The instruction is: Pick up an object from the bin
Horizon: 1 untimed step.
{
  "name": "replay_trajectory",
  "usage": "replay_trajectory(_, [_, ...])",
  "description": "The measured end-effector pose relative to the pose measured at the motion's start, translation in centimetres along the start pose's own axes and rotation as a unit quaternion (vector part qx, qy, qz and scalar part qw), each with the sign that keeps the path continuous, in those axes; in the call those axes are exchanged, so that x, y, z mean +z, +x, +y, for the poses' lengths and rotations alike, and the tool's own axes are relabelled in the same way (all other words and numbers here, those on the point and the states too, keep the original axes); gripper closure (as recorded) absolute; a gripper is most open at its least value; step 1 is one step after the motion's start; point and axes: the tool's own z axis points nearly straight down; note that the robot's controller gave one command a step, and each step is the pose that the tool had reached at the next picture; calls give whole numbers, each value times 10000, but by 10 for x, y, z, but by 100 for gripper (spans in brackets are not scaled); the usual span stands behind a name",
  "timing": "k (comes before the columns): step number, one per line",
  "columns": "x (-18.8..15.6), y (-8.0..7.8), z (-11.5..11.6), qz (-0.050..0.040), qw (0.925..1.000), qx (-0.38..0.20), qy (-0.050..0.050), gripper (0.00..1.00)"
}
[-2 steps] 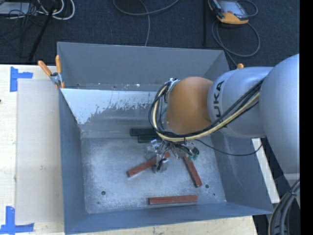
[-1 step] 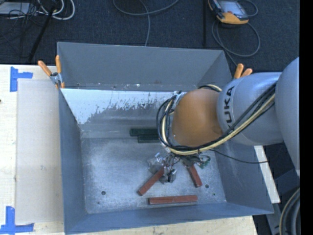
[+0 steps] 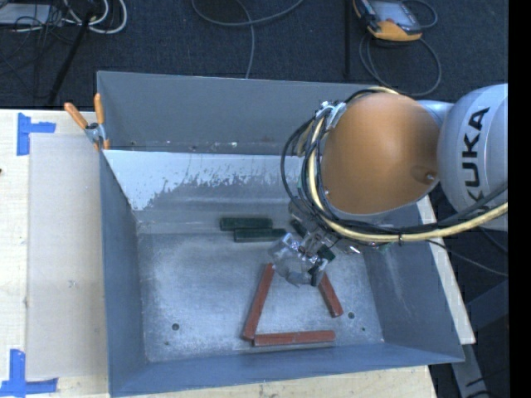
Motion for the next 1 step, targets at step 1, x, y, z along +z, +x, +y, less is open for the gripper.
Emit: replay_trajectory(1, [5, 1, 0, 28, 10000, 18, -29, 0])
